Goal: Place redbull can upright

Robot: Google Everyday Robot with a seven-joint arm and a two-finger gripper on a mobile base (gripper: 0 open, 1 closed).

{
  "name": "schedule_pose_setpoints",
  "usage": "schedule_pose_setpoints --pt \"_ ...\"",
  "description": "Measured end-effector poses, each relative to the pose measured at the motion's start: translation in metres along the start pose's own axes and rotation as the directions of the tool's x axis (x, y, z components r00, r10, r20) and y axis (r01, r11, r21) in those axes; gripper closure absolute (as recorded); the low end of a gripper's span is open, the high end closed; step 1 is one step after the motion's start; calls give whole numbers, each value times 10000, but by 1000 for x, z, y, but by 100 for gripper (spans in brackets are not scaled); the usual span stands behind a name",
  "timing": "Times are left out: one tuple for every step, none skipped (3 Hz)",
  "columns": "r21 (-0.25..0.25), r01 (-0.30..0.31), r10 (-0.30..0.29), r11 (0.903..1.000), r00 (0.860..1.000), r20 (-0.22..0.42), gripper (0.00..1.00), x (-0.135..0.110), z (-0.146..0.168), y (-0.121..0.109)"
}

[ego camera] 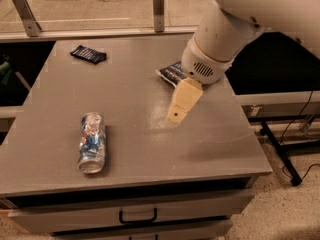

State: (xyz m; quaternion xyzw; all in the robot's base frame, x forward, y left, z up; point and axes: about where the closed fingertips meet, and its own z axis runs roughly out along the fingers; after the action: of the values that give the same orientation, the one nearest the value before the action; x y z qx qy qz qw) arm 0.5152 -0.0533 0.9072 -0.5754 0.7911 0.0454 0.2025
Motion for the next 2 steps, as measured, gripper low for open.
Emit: schedule_pose_setpoints --pt "-11 34 -34 10000 10000 3 0 0 0 0" --pt "-67 -443 444 9990 9988 220 0 -23 8 9"
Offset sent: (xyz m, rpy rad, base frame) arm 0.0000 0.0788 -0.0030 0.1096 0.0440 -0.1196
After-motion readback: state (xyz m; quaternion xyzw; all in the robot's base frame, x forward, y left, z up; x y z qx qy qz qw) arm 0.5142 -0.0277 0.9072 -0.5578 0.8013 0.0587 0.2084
